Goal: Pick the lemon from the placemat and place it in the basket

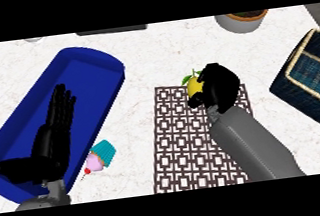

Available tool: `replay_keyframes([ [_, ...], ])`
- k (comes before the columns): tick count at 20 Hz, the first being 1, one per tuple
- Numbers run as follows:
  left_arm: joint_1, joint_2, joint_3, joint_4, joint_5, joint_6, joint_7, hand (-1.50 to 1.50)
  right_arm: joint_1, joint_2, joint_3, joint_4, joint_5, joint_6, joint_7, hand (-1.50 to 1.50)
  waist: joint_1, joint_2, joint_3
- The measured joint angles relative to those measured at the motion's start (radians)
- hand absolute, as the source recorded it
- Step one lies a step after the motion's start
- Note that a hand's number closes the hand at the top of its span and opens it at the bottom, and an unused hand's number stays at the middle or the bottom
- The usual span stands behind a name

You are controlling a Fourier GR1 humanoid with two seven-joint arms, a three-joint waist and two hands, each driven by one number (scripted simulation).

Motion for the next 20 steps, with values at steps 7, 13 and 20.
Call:
replay_keyframes([
  [7, 0.001, 0.007, 0.021, -0.01, 0.006, 0.002, 0.021, 0.0, -0.148, 0.034, -0.056, -0.093, 0.118, -0.019, -0.008, 1.5, -0.026, -0.008, 0.0],
  [13, 0.025, 0.0, 0.024, 0.01, 0.001, -0.003, -0.013, 0.0, -0.221, 0.047, -0.097, -0.266, 0.196, 0.058, 0.047, 1.5, -0.038, -0.011, 0.0],
  [20, 0.036, 0.008, 0.037, -0.015, 0.008, -0.007, -0.003, 0.0, -0.224, 0.047, -0.185, -0.398, 0.267, 0.178, 0.096, 1.5, -0.044, -0.013, 0.0],
])
